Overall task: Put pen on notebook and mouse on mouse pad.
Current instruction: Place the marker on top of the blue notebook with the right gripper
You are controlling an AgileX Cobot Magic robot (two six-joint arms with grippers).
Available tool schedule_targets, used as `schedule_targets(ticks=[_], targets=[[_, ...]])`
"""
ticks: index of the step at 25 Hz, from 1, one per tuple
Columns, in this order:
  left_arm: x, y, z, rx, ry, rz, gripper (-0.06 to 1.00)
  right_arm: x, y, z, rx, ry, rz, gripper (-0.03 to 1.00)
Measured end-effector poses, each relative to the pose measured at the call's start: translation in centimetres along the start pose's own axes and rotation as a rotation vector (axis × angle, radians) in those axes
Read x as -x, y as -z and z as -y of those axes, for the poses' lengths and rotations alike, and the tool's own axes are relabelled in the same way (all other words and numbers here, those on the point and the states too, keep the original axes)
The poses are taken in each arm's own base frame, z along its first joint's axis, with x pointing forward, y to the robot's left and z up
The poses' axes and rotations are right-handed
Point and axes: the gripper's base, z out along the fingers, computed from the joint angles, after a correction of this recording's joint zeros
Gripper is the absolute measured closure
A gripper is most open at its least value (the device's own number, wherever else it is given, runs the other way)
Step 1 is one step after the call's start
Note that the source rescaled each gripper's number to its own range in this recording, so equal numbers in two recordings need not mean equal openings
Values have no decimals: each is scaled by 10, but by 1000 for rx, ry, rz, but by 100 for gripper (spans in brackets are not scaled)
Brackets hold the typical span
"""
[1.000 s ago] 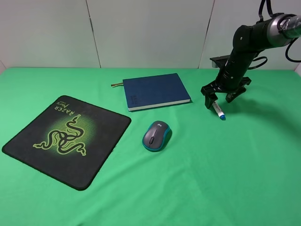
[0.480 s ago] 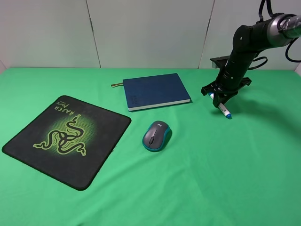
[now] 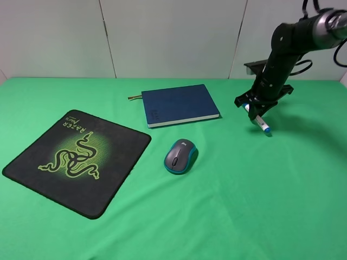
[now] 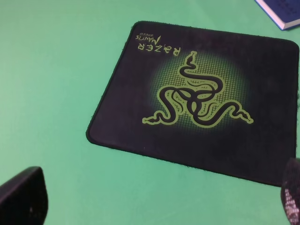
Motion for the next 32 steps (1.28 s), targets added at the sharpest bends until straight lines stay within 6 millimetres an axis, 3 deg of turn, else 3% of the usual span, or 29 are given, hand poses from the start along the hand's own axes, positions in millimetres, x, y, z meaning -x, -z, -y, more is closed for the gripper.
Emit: schedule_targets(ticks=[10,19,22,26,32], targets=[[0,0,0,0,0,0,-6,4,60,-9,-10,37,48,97],[0,0,0,0,0,0,-6,39,113,-59,10,193,137,97],[0,0,0,0,0,0,-6,49,114,-79,16,241,132,97],[0,0,0,0,0,0,-6,60,100,-108,38,303,120,97],[0,0,0,0,0,0,-6,71,61,-147,56,401,86,97]])
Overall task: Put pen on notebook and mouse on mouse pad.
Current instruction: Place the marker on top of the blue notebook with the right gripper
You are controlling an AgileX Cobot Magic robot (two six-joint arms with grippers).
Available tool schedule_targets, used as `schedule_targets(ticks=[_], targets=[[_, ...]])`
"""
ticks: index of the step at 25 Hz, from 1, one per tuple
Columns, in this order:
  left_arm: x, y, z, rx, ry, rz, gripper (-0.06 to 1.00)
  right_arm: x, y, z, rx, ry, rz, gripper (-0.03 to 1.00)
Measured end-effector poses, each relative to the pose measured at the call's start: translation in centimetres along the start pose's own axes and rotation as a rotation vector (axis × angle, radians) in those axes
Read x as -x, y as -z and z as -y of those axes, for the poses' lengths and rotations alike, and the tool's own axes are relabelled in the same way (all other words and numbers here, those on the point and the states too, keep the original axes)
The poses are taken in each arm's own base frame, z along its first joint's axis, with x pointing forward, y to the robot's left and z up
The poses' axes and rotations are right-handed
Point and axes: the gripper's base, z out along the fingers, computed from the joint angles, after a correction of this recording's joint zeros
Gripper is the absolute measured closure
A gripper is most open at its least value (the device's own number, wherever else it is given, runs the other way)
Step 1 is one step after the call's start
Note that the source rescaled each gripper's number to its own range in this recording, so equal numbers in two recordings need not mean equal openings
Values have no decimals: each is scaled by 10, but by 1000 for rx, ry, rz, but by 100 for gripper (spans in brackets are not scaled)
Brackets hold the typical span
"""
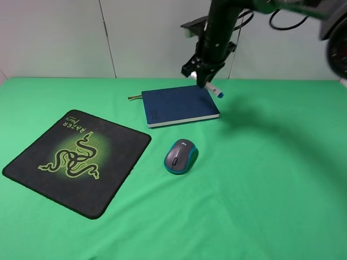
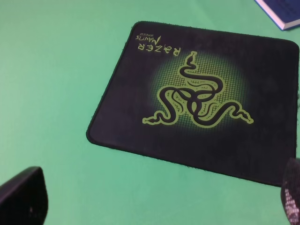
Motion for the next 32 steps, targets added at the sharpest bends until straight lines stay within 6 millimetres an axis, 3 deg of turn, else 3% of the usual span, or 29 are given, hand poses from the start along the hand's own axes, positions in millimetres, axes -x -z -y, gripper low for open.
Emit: schedule_targets(ticks=[7,13,32], targets=[[0,0,0,0,0,0,-6,13,-41,-6,13,32,4,97],[0,0,0,0,0,0,-6,13,-61,-5,13,55,-1,97],[0,0,0,0,0,0,-6,15,-71,-5,10,53,24,97]])
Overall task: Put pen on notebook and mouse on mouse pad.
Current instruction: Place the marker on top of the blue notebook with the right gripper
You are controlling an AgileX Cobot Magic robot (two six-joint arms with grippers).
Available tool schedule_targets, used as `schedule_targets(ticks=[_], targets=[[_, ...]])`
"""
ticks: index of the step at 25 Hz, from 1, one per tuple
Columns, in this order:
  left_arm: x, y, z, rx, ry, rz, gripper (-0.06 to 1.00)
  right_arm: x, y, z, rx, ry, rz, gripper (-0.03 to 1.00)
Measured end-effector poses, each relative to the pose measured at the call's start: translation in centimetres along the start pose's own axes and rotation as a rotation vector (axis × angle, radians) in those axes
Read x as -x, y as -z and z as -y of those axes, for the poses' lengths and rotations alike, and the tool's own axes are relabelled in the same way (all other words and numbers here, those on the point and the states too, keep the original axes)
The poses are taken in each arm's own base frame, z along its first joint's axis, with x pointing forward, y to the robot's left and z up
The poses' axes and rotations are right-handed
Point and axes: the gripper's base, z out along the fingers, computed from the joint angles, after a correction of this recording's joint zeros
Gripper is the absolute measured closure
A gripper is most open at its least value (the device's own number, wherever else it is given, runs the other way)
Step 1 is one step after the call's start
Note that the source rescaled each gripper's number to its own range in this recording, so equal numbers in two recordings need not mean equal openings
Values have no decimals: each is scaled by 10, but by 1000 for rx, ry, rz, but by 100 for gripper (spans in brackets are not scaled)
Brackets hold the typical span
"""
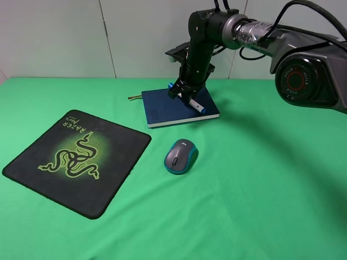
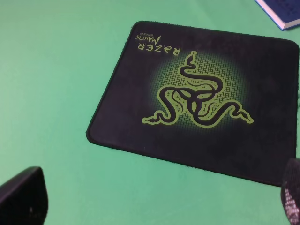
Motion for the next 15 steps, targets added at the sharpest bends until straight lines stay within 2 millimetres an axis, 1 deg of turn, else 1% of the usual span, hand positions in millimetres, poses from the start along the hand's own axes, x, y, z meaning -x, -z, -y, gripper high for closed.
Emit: schedule_targets(ticks=[4,5,6,7,8,9,10,11,13,15], targets=[[0,0,0,0,0,0,-6,0,0,0,2,-1,-1,96],[0,0,0,0,0,0,-6,0,0,0,2,-2,-1,91],[0,0,0,0,0,0,-6,0,0,0,2,-2,-1,76],[0,0,0,0,0,0,-6,0,0,0,2,-2,-1,51],[0,0,0,0,0,0,-6,0,0,0,2,-2,-1,32],[0,0,0,0,0,0,-6,0,0,0,2,-2,-1,17],[0,0,0,0,0,0,-6,0,0,0,2,-6,-1,9],[0,0,0,0,0,0,-6,0,0,0,2,-11,0,4],[0,0,0,0,0,0,-6,0,0,0,2,-17,1,0],[0,0,0,0,0,0,-6,0,0,0,2,-20,1,-2]])
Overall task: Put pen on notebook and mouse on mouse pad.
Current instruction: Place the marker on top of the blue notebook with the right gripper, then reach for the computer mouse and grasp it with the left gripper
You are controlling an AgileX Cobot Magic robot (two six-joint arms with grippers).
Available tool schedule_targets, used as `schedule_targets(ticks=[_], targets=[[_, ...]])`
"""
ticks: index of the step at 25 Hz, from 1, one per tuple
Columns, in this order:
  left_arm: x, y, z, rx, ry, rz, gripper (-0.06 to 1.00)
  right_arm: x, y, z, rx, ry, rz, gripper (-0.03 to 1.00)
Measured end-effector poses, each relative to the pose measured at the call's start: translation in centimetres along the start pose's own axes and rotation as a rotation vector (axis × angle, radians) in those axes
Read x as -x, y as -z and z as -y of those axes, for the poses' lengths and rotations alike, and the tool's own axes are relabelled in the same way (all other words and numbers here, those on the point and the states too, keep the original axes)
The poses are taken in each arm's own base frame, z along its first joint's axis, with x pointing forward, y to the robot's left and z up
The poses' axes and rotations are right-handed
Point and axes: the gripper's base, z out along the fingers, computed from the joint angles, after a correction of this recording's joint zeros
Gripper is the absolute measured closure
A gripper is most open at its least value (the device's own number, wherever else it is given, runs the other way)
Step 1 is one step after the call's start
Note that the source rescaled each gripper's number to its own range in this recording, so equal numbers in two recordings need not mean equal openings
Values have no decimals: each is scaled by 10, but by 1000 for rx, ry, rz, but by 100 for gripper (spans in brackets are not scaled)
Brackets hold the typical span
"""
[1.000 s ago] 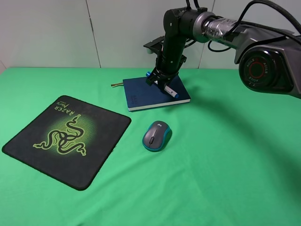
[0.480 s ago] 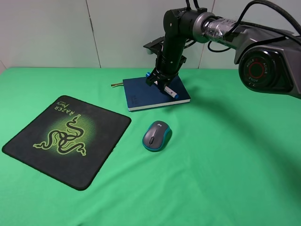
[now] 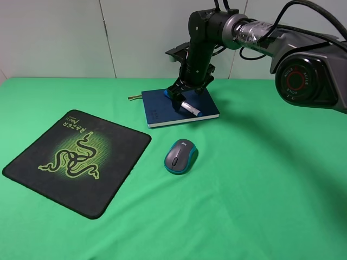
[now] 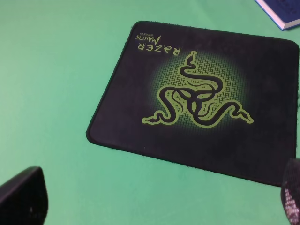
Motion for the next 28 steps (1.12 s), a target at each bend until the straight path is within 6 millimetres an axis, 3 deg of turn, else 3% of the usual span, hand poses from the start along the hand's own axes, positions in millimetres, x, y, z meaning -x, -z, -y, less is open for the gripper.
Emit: schedule_targets(ticks=[17,28], targets=[[0,0,0,0,0,0,-6,0,6,0,-2,0,0,-3],[0,0,0,0,0,0,-6,4,77,0,-17,-16,46,-3]])
